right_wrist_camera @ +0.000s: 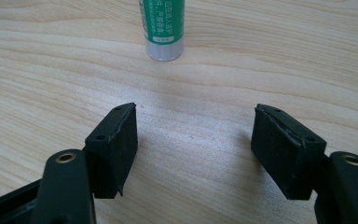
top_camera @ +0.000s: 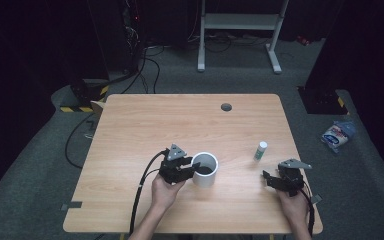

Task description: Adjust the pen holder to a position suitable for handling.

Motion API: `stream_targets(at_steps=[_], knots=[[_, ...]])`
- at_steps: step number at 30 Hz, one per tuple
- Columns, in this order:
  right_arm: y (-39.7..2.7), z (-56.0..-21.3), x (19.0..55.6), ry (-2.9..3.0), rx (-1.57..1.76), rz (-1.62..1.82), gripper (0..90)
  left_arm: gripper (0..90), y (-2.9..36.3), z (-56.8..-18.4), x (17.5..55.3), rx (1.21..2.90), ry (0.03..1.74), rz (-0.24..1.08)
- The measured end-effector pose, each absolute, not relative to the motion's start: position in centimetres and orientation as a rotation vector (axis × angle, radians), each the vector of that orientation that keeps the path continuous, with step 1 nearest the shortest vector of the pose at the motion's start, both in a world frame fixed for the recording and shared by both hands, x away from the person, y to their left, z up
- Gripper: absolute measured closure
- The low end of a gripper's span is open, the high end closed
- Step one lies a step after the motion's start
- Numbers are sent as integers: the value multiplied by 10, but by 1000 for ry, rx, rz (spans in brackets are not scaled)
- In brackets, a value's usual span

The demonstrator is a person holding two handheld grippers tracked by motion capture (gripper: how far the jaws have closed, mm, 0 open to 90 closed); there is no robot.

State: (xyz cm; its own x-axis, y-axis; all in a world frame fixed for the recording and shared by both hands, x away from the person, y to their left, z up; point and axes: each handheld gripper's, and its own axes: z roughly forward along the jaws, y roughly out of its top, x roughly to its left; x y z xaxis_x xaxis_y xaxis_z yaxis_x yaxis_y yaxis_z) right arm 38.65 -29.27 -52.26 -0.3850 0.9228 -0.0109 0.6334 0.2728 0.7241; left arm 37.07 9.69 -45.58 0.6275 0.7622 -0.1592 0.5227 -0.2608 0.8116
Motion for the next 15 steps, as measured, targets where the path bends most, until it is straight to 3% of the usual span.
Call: stream_targets(at_steps=[7, 15], knots=[[-293, -523, 387, 2116, 1402, 898, 316, 606, 95, -456, 366, 1939, 1004, 322], [-293, -523, 387, 2116, 1403, 899, 314, 498, 107, -452, 363, 1898, 1022, 321]])
